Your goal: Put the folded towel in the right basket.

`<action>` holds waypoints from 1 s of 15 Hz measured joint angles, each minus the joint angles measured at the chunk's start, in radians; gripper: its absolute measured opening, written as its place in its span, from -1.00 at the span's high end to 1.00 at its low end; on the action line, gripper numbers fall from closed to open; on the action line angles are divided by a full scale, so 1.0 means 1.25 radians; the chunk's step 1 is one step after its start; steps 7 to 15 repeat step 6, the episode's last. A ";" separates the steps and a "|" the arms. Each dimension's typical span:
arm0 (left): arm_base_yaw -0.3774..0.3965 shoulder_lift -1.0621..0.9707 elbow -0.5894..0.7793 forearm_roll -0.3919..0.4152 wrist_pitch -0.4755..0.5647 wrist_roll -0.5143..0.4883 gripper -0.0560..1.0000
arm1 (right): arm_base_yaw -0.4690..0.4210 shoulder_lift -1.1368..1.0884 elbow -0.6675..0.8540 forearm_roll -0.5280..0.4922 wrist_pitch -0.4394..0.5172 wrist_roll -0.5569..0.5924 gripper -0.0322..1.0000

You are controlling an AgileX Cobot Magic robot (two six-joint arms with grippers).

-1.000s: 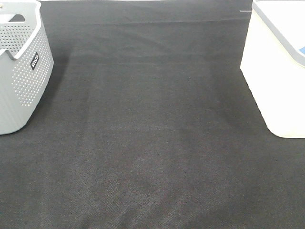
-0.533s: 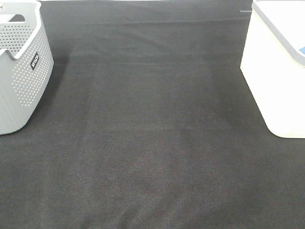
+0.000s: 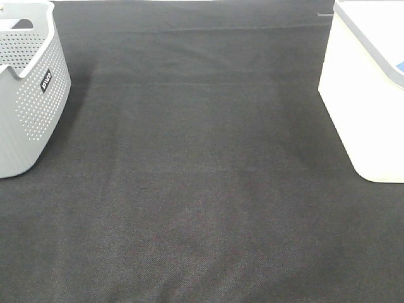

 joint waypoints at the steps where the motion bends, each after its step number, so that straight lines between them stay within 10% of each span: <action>1: 0.000 0.000 0.000 0.000 0.000 0.000 -0.98 | 0.000 0.000 0.000 0.000 0.000 0.000 -0.92; 15: 0.000 0.000 0.000 0.000 0.000 0.000 -0.98 | 0.000 0.000 0.000 0.000 0.000 0.000 -0.92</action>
